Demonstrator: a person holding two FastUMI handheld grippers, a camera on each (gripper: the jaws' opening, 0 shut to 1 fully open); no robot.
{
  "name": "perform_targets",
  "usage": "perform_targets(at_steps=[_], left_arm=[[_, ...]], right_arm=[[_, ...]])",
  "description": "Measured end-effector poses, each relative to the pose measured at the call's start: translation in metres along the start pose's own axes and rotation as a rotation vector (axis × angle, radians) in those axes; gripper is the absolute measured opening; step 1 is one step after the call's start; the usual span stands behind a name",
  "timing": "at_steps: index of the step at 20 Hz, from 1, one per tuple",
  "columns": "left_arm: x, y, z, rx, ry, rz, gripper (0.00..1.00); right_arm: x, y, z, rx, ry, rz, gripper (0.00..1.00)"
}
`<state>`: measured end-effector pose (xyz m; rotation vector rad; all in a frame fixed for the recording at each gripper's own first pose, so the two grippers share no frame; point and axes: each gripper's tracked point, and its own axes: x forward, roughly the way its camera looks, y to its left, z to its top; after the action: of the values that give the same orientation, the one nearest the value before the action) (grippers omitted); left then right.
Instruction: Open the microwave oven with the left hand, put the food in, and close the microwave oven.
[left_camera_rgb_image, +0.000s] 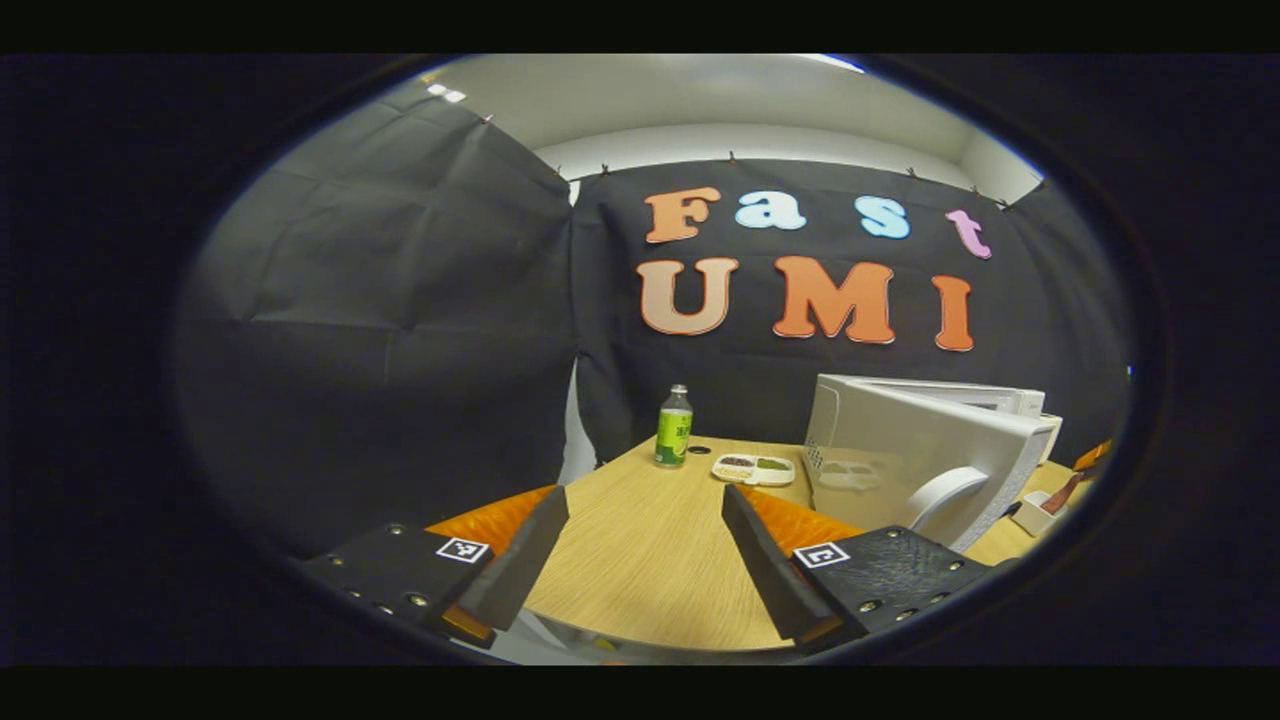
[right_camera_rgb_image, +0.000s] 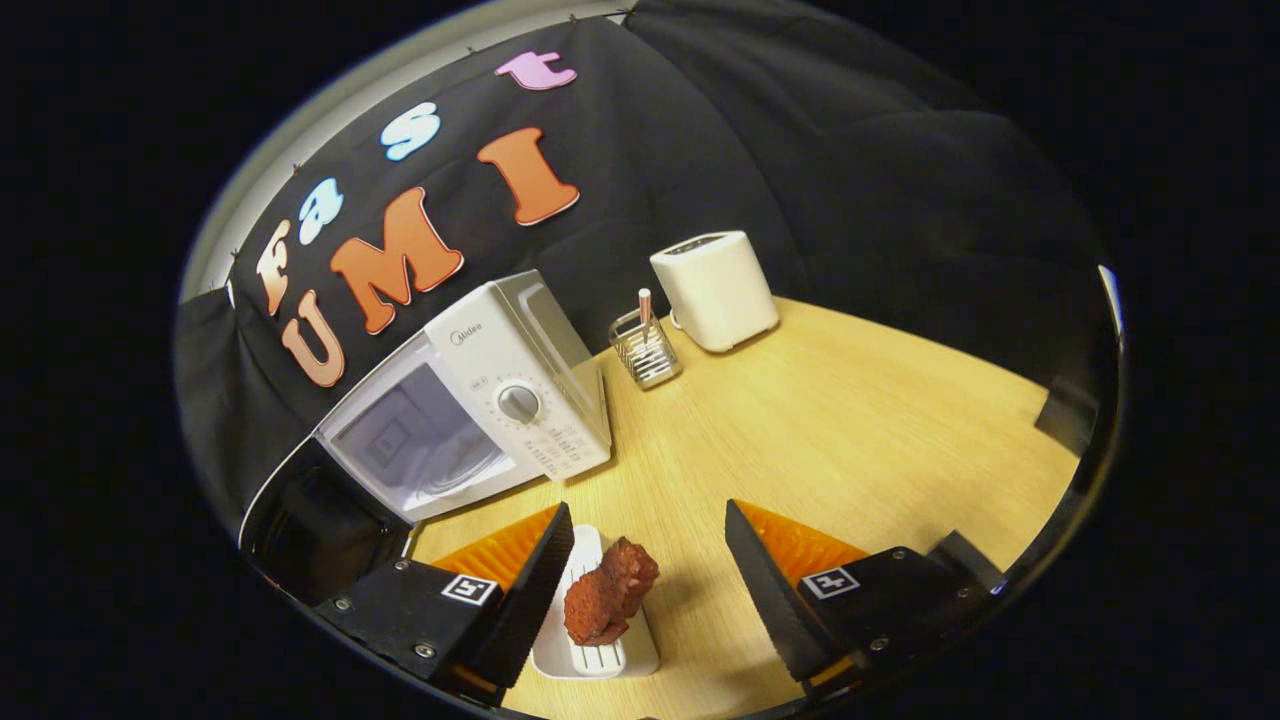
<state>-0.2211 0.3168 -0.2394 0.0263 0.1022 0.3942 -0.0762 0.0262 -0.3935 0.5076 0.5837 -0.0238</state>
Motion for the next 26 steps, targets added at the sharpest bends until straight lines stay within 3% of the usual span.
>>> perform_targets(at_steps=[2,4,6,7,9,11,16,26], left_arm=[[0.004,-0.001,-0.002,-0.014,0.009,-0.007,0.94],[0.007,-0.001,-0.005,-0.032,0.023,-0.013,0.94],[0.009,0.001,-0.010,-0.042,0.034,-0.014,0.94],[0.010,0.003,-0.011,-0.047,0.036,-0.012,0.93],[0.010,0.005,-0.012,-0.056,0.039,-0.004,0.93],[0.010,0.009,-0.011,-0.059,0.040,0.005,0.94],[0.010,0.011,-0.010,-0.046,0.032,0.011,0.94],[0.014,0.007,-0.013,-0.059,0.037,-0.023,0.94]], right_arm=[[0.004,0.004,-0.006,0.077,0.010,0.028,0.92],[0.007,0.008,-0.011,0.141,0.017,0.049,0.77],[0.010,0.011,-0.010,0.185,0.006,0.057,0.53],[0.011,0.015,-0.010,0.206,-0.001,0.063,0.33],[0.007,0.019,-0.003,0.229,-0.019,0.052,0.18],[0.002,0.024,0.007,0.204,-0.073,0.026,0.13],[-0.024,0.055,0.048,0.190,-0.192,0.066,0.13],[-0.024,0.166,0.062,0.167,-0.214,0.250,0.13]])
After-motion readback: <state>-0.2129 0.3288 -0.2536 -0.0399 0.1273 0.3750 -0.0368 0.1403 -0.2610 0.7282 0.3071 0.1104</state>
